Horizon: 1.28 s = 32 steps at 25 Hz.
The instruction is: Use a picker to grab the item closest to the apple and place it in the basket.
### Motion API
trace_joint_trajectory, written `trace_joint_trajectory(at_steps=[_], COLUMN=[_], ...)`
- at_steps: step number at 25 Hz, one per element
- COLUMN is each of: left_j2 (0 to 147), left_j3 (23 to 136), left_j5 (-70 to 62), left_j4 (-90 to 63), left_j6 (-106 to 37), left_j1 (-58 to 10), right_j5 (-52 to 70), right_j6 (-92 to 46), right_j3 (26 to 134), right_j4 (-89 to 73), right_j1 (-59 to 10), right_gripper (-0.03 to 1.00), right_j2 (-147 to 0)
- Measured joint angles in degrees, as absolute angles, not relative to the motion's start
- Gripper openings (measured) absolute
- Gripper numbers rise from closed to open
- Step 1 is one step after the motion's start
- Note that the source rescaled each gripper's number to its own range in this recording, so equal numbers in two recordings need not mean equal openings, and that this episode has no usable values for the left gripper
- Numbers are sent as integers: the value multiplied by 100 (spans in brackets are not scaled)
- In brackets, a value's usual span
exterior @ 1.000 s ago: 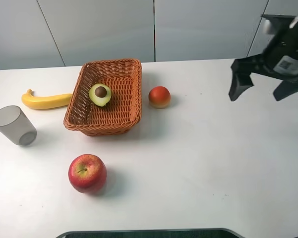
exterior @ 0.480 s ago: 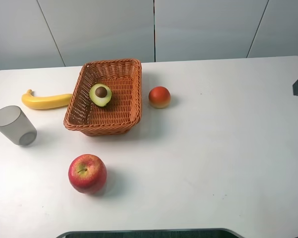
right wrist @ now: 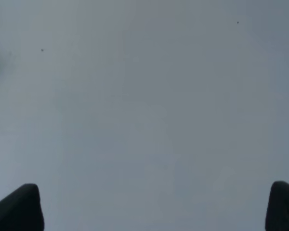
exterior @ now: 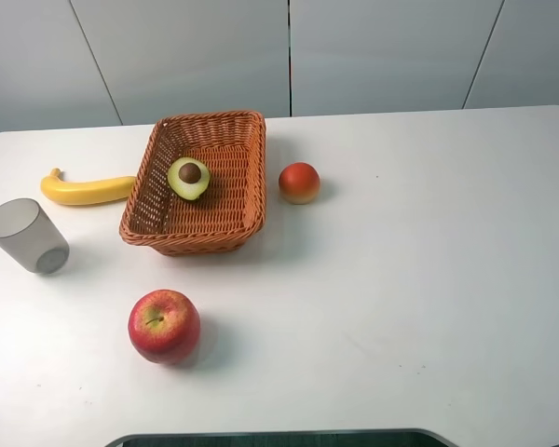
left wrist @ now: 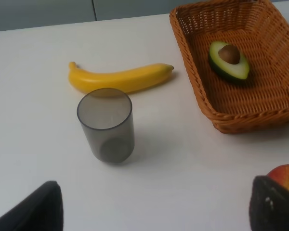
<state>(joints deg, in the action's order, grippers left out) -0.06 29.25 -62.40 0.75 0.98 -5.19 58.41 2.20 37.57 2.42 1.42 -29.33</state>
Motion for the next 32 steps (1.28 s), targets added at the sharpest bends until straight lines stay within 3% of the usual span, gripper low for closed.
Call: trace_joint_trajectory(at_steps=[8, 17, 32], left_j2=[-6, -6, -6], left_j3=[2925, 2925, 2925], left_j5=[-6240, -6240, -6240], left_j4=[75, 75, 75], left_j6=[109, 109, 109], left_j1=[-519, -519, -519], right_j5=[5841, 5984, 6326], right_j6=[-531, -1422, -891], right_j3=[3081, 3057, 2945], right_j4=[-221, -1238, -783], right_j1=[142, 142, 142], right_gripper=[100, 100, 100], right_j2=[-1788, -651, -10])
